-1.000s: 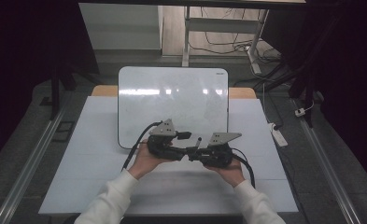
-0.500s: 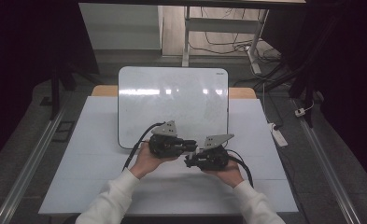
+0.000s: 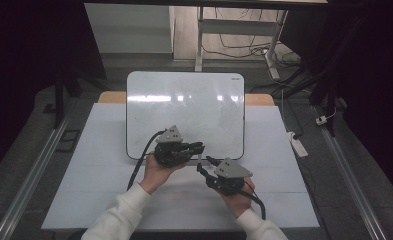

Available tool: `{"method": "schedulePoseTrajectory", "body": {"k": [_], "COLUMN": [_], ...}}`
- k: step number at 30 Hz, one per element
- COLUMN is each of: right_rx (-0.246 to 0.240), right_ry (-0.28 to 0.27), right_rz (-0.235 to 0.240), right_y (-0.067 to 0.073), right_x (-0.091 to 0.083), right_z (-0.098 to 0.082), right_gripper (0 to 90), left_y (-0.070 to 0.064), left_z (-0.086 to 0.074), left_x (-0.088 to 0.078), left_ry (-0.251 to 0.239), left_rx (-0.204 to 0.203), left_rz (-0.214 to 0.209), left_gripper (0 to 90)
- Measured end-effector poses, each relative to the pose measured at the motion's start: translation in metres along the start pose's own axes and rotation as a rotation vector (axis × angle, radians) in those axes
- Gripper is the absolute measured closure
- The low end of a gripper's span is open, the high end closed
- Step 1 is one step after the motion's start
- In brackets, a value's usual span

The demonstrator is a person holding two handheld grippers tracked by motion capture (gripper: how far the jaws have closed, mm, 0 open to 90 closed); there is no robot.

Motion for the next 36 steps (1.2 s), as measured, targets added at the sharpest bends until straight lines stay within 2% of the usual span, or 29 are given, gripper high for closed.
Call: {"method": "schedulePoseTrajectory", "body": {"k": [1, 3, 5, 9, 15, 18, 19, 22, 25, 29, 31, 34, 36], "right_rx": [0.0, 0.02, 0.02, 0.035, 0.053, 0.043, 0.041, 0.045, 0.085, 0.17, 0.208, 0.253, 0.271], "right_ry": [0.005, 0.002, 0.0, 0.008, 0.021, 0.029, 0.029, 0.027, 0.011, 0.016, 0.024, 0.034, 0.048], "right_rz": [-0.034, -0.058, -0.085, -0.092, -0.132, -0.132, -0.13, -0.133, -0.15, -0.17, -0.172, -0.178, -0.181], "right_y": [0.0, 0.001, 0.001, 0.0, -0.007, -0.009, -0.009, -0.013, -0.025, -0.049, -0.059, -0.069, -0.075], "right_x": [0.001, 0.004, 0.006, 0.01, 0.006, 0.004, 0.004, 0.001, -0.008, -0.019, -0.021, -0.023, -0.023], "right_z": [-0.002, -0.004, -0.004, -0.004, -0.004, -0.003, -0.003, -0.001, 0.002, 0.001, -0.002, -0.005, -0.007], "right_gripper": [59.4, 63.3, 67.1, 75.0, 80.8, 80.9, 81.0, 81.0, 81.0, 81.0, 81.0, 81.0, 80.9], "left_y": [0.0, -0.002, -0.003, -0.007, -0.006, -0.007, -0.007, -0.004, 0.006, 0.026, 0.037, 0.048, 0.051], "left_z": [0.0, 0.0, -0.001, -0.001, -0.002, -0.002, -0.002, -0.004, -0.012, -0.038, -0.051, -0.068, -0.079], "left_x": [0.0, 0.002, 0.003, 0.005, 0.004, 0.004, 0.003, -0.003, -0.016, -0.038, -0.048, -0.06, -0.066], "left_ry": [-0.004, -0.01, -0.011, -0.02, -0.023, -0.025, -0.024, -0.021, 0.0, 0.06, 0.088, 0.119, 0.143], "left_rx": [-0.006, -0.015, -0.023, -0.035, -0.045, -0.043, -0.04, -0.033, -0.021, -0.006, -0.018, -0.047, -0.043], "left_rz": [0.008, 0.023, 0.029, 0.031, 0.022, 0.014, 0.015, 0.032, 0.073, 0.169, 0.209, 0.243, 0.264], "left_gripper": [81.0, 81.0, 81.0, 80.9, 80.7, 79.4, 77.2, 57.3, 47.6, 40.3, 37.8, 34.8, 33.7]}}
Point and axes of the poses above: each handheld gripper's, and its own axes: x roughly forward along the jaws, z roughly out of its top, y roughly to its left, the point moved 6 cm from there along x, roughly forward along the jaws, and after that the axes turned 12 degrees about z, right-handed, at the moved point
